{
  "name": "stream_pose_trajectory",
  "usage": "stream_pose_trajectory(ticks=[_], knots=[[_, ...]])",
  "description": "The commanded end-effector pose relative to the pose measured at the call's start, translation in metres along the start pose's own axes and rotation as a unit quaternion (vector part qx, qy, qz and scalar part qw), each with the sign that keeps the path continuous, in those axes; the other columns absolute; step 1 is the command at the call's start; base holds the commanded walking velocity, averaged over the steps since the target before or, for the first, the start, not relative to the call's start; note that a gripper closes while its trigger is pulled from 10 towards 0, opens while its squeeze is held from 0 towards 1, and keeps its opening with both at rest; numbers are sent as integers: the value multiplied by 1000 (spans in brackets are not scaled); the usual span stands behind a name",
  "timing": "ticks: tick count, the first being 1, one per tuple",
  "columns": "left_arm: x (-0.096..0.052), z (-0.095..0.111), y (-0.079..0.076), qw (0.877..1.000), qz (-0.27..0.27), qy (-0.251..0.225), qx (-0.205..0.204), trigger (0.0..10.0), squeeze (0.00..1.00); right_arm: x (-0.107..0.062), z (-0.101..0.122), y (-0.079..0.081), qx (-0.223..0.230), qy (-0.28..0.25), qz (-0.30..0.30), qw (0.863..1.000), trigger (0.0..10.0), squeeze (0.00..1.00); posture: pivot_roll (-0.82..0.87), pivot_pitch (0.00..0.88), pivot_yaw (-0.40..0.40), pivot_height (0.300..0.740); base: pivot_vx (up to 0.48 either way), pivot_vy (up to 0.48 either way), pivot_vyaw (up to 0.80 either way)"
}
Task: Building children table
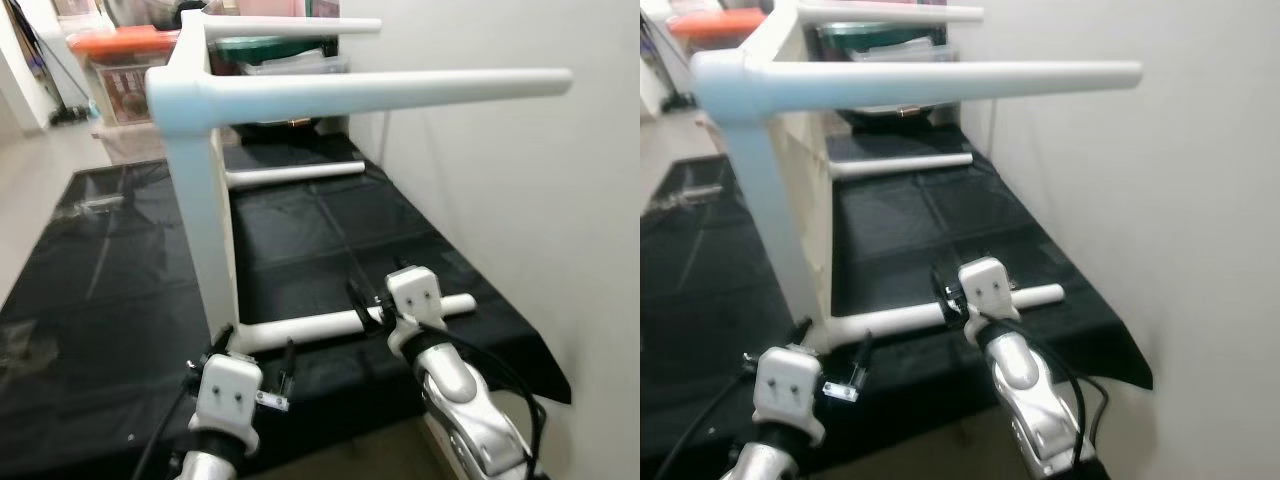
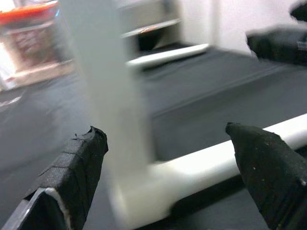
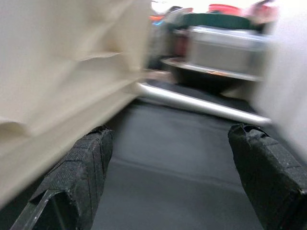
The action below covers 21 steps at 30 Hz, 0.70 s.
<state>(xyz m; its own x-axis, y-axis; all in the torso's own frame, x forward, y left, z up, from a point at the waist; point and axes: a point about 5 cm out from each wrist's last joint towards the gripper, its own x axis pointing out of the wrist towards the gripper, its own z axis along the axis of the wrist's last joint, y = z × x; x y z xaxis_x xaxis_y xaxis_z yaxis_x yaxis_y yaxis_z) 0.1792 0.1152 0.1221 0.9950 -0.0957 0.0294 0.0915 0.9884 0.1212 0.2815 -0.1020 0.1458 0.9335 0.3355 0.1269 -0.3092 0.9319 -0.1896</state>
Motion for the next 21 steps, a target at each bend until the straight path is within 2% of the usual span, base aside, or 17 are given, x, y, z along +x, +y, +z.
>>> stream_pose_trajectory(ticks=[1,10,13,15,16,17,18,19,20,21], knots=[[-1,-3,1,1000,2,9,8,10000,0,-4,-5,4,-2,7,9,1000,10000,0,33,24,-13,740,0,0,0],[-1,-4,1,1000,-4,10,9,10000,0,-4,-6,2,-9,8,-1,1000,10000,0,34,27,-13,740,0,0,0],[0,-1,-3,1000,-20,2,16,10000,0,-4,-7,-4,-35,8,-24,999,10000,0,34,27,-13,740,0,0,0],[0,2,-8,998,-43,-8,33,10000,0,-3,-8,-14,-87,9,-65,994,10000,0,34,27,-13,740,0,0,0],[0,2,-8,998,-43,-8,33,10000,0,-3,-8,-14,-87,9,-65,994,10000,0,34,27,-13,740,0,0,0],[1,3,-13,997,-70,-14,42,10000,0,-2,-8,-22,-121,15,-104,987,10000,0,34,27,-13,740,0,0,0],[2,3,-19,993,-107,-18,42,10000,0,0,-7,-29,-178,21,-148,973,10000,0,39,32,-11,740,0,0,0],[2,3,-19,993,-107,-18,42,10000,0,0,-7,-29,-178,21,-148,973,10000,0,39,32,-11,740,0,0,0],[3,3,-23,990,-133,-18,40,10000,0,2,-4,-33,-205,20,-183,961,10000,0,39,32,-11,740,0,0,0],[3,3,-23,990,-133,-18,40,10000,0,2,-4,-33,-205,20,-183,961,10000,0,39,32,-11,740,0,0,0]])
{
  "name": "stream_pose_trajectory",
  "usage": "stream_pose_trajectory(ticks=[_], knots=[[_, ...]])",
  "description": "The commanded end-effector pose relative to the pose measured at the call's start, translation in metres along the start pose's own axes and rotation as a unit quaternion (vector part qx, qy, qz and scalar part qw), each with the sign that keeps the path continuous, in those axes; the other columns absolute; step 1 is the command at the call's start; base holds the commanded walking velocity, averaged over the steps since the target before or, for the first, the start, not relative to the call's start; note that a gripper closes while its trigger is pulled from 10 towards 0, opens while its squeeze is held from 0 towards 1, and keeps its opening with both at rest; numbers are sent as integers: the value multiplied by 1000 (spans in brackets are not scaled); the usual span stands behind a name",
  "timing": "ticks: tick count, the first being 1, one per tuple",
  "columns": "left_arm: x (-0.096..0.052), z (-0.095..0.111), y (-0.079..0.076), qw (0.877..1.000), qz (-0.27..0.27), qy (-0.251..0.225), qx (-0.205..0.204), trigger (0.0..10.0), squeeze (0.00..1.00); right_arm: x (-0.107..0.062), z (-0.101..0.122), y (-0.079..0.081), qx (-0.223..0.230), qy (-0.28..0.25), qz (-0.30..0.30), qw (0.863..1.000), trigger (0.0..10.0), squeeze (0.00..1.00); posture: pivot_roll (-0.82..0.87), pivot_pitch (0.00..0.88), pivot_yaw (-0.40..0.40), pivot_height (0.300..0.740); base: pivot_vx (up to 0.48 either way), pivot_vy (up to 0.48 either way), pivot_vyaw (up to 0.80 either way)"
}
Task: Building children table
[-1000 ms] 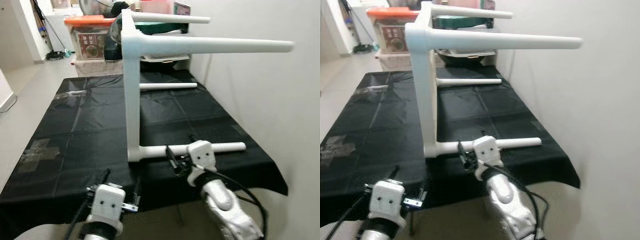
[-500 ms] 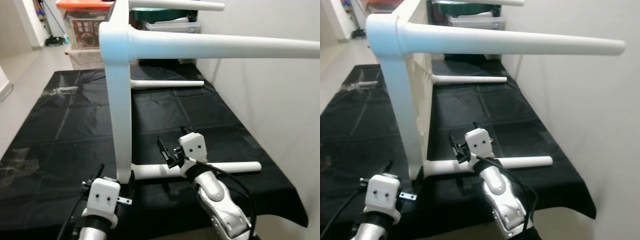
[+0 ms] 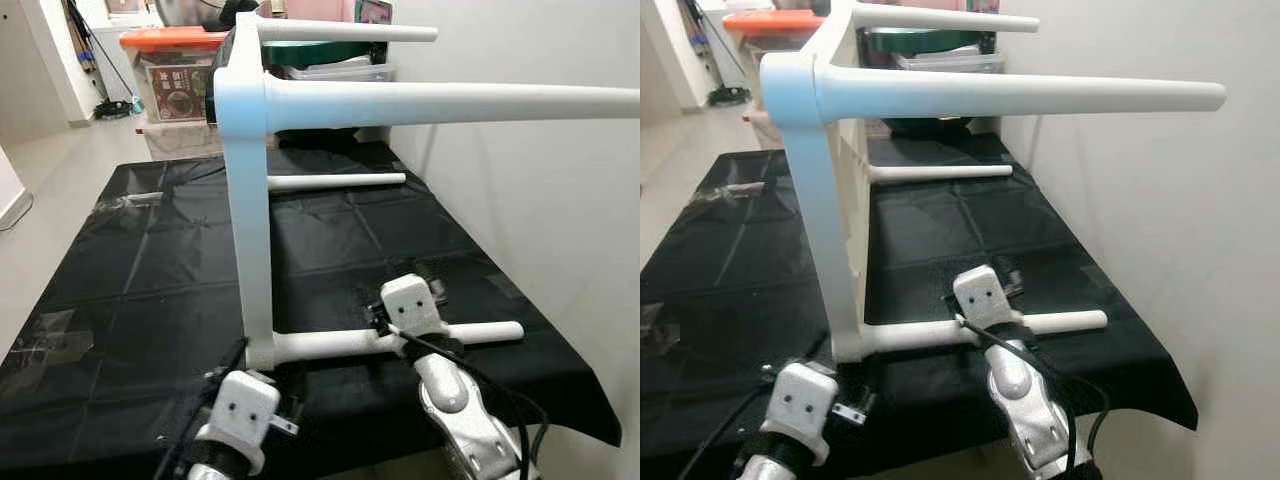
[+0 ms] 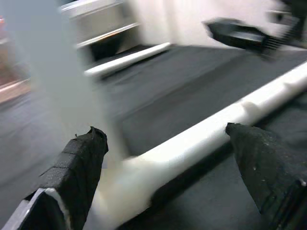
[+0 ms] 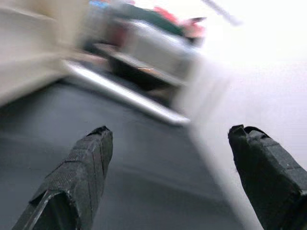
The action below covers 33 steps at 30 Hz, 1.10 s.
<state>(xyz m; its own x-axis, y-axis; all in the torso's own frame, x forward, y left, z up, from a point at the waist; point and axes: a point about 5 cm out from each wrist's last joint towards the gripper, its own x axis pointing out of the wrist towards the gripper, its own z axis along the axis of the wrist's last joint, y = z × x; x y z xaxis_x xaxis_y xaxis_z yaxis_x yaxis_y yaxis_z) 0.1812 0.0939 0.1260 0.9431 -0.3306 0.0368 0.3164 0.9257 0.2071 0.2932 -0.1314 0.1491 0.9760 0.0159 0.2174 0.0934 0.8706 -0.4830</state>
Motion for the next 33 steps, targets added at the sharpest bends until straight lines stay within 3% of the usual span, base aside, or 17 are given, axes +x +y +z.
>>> stream_pose_trajectory(ticks=[1,4,5,8,11,14,15,17,18,20,21,24,33], knots=[[3,-3,-6,999,-44,0,-10,10000,0,3,3,-5,-44,-4,-54,998,10000,0,29,32,-4,740,0,0,0],[17,-2,1,999,-49,-11,-13,10000,0,4,22,-15,-88,-62,-135,985,10000,0,29,32,-4,740,0,0,0],[17,-2,1,999,-49,-11,-13,10000,0,4,22,-15,-88,-62,-135,985,10000,0,29,32,-4,740,0,0,0],[35,0,16,999,-36,-27,-9,10000,0,8,36,-27,-151,-101,-200,963,10000,0,34,35,4,740,0,0,0],[40,1,21,999,-34,-31,-3,10000,0,10,38,-30,-171,-105,-212,956,10000,0,34,35,4,740,0,0,0],[66,7,37,998,-36,-48,6,10000,0,15,42,-46,-230,-95,-273,929,10000,0,27,37,21,740,0,0,0],[66,7,37,998,-36,-48,6,10000,0,15,42,-46,-230,-95,-273,929,10000,0,27,37,21,740,0,0,0],[76,8,40,998,-42,-50,5,10000,0,17,41,-55,-255,-90,-317,909,10000,0,26,35,32,740,0,0,0],[76,8,40,998,-42,-50,5,10000,0,17,41,-55,-255,-90,-317,909,10000,0,26,35,32,740,0,0,0],[81,7,41,998,-44,-52,2,10000,0,20,45,-67,-276,-99,-364,884,10000,0,19,34,48,740,0,0,0],[81,7,41,998,-44,-52,2,10000,0,20,45,-67,-276,-99,-364,884,10000,0,19,34,48,740,0,0,0],[84,6,38,997,-46,-55,-1,10000,0,32,58,-82,-304,-140,-410,848,10000,0,14,32,60,740,0,0,0],[83,3,36,998,-21,-54,11,10000,0,57,73,-81,-328,-192,-410,830,10000,0,32,29,47,740,0,0,0]])
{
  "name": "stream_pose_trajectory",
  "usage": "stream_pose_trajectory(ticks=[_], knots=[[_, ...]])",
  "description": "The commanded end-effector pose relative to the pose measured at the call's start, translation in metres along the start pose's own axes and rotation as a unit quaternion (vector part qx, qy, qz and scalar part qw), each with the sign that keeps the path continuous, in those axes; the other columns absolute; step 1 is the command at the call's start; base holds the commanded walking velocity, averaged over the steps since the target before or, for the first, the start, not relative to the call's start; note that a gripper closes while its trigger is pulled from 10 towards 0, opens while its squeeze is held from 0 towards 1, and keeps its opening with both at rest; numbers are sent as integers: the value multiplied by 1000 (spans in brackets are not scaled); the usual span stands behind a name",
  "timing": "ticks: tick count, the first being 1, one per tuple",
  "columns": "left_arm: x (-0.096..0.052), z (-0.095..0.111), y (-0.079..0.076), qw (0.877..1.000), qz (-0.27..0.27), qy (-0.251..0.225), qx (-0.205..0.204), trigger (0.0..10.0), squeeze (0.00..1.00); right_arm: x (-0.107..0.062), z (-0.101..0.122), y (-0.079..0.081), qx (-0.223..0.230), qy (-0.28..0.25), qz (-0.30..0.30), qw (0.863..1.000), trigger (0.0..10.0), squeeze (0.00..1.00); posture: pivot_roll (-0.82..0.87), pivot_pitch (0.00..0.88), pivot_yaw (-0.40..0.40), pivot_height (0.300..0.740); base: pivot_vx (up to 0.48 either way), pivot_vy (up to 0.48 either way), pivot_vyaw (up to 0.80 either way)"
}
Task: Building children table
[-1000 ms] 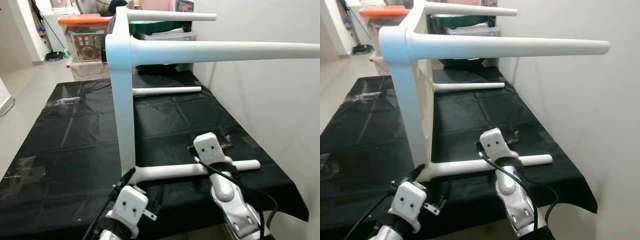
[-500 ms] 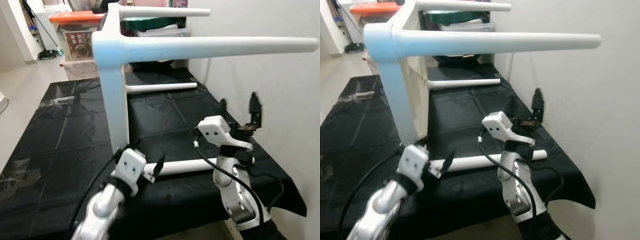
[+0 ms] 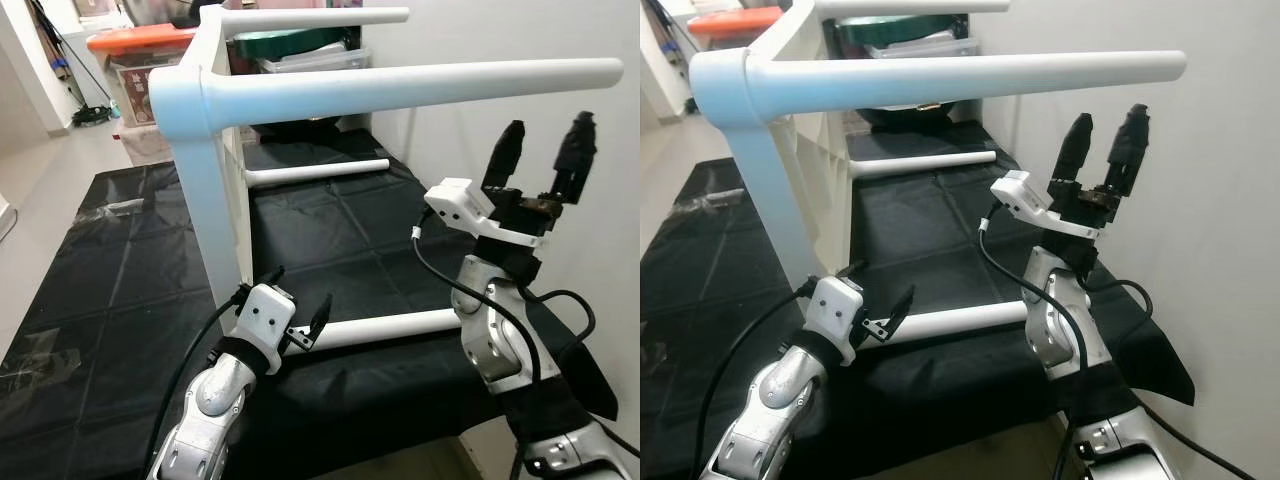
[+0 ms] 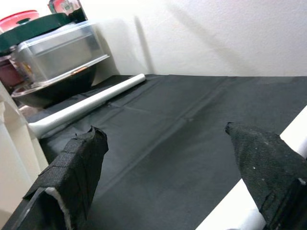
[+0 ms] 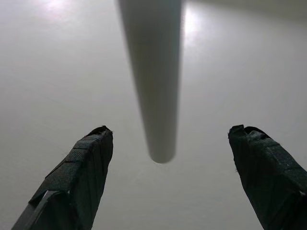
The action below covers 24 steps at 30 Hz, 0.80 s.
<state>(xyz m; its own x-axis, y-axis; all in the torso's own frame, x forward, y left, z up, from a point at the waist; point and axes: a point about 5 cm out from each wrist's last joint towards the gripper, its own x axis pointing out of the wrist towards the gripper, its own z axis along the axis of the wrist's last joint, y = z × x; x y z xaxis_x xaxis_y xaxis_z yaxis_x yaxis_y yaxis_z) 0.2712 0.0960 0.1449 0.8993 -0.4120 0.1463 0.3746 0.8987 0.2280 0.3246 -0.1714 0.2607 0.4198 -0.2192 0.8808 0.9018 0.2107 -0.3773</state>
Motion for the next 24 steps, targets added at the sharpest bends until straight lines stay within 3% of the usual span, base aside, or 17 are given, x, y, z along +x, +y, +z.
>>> stream_pose_trajectory(ticks=[1,12,24], knots=[[-3,-6,2,1000,11,10,4,10000,0,1,6,3,3,-19,-3,1000,10000,0,32,29,47,740,0,0,0],[-6,-12,0,999,30,18,4,10000,0,30,11,15,-43,-54,-53,996,10000,0,34,37,41,740,0,0,0],[-6,-12,-2,999,36,18,3,10000,0,47,18,25,-58,-85,-79,992,10000,0,40,59,37,740,0,0,0]])
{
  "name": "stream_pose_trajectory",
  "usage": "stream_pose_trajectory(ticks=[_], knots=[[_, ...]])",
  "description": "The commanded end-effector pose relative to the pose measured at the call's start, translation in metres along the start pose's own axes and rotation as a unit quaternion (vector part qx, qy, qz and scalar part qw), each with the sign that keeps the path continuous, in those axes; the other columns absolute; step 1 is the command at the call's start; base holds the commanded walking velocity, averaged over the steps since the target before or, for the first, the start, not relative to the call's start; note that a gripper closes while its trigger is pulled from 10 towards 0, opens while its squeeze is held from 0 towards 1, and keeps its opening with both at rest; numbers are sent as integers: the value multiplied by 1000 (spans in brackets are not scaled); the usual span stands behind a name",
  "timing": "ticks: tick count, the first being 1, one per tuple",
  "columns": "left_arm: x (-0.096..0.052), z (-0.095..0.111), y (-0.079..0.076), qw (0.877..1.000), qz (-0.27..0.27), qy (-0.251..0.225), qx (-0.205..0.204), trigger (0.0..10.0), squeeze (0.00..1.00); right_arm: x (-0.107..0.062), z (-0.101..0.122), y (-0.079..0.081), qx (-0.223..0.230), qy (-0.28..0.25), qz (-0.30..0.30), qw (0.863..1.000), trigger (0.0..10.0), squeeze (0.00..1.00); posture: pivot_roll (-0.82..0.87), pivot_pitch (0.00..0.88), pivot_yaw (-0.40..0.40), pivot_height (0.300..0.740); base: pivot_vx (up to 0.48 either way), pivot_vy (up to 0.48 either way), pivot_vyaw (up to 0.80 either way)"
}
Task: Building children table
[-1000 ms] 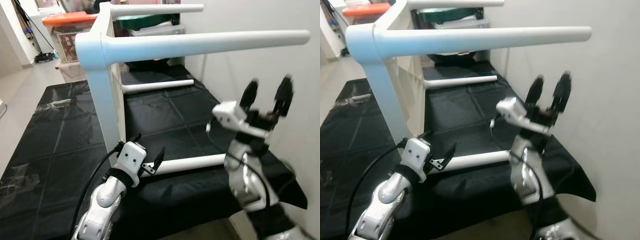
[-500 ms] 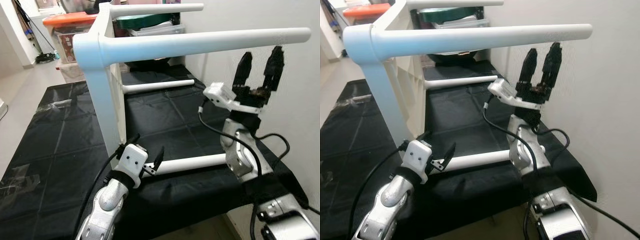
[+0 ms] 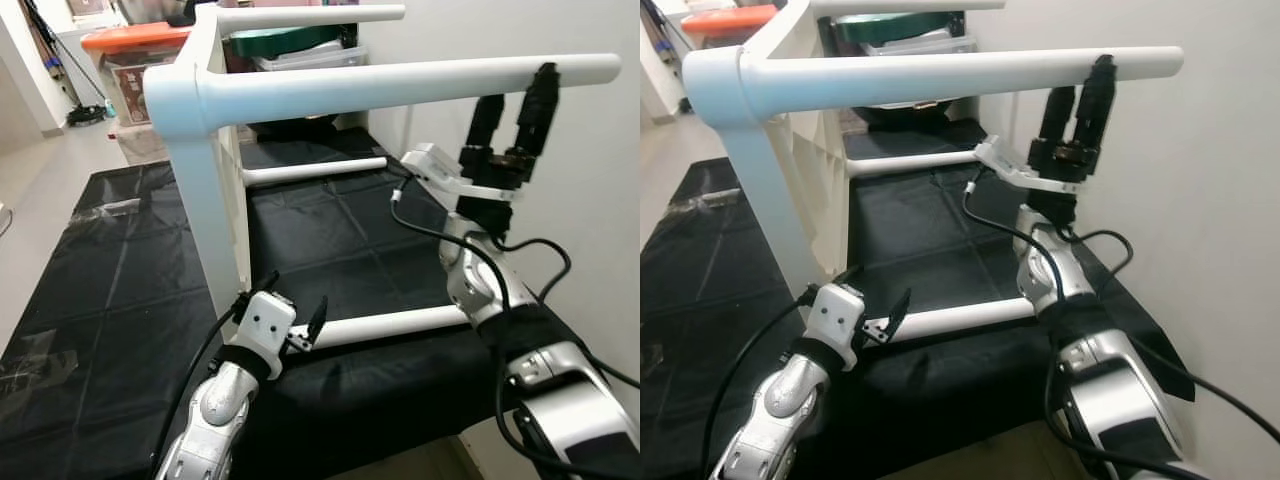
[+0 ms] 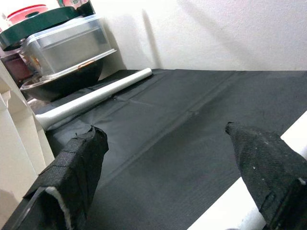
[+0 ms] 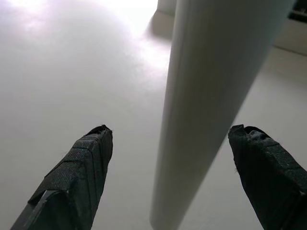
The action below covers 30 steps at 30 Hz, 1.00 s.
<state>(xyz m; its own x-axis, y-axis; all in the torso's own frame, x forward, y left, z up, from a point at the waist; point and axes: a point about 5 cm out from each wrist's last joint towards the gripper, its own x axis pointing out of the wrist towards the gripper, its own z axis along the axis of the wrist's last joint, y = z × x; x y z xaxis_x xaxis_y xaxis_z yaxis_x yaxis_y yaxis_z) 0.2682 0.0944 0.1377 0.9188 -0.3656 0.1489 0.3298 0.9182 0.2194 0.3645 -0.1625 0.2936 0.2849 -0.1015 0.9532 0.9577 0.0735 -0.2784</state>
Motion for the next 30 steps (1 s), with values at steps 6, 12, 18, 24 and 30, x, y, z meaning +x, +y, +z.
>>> stream_pose_trajectory(ticks=[6,12,18,24,30], knots=[[-3,-6,3,1000,13,14,5,10000,0,16,11,-2,17,-25,-34,999,10000,0,40,61,37,740,0,0,0],[-3,-7,4,1000,19,15,5,10000,0,19,14,0,41,-22,-33,998,0,0,40,65,29,740,0,0,0],[-4,-11,11,999,42,25,7,10000,0,18,17,1,55,-27,-38,997,0,0,38,65,30,740,0,0,0],[-4,-12,31,993,105,39,35,10000,0,22,19,2,65,-31,-42,997,0,0,38,66,32,740,0,0,0],[-28,-15,97,955,262,76,116,10000,0,39,16,2,76,-14,-38,996,0,0,33,62,28,740,0,0,0]])
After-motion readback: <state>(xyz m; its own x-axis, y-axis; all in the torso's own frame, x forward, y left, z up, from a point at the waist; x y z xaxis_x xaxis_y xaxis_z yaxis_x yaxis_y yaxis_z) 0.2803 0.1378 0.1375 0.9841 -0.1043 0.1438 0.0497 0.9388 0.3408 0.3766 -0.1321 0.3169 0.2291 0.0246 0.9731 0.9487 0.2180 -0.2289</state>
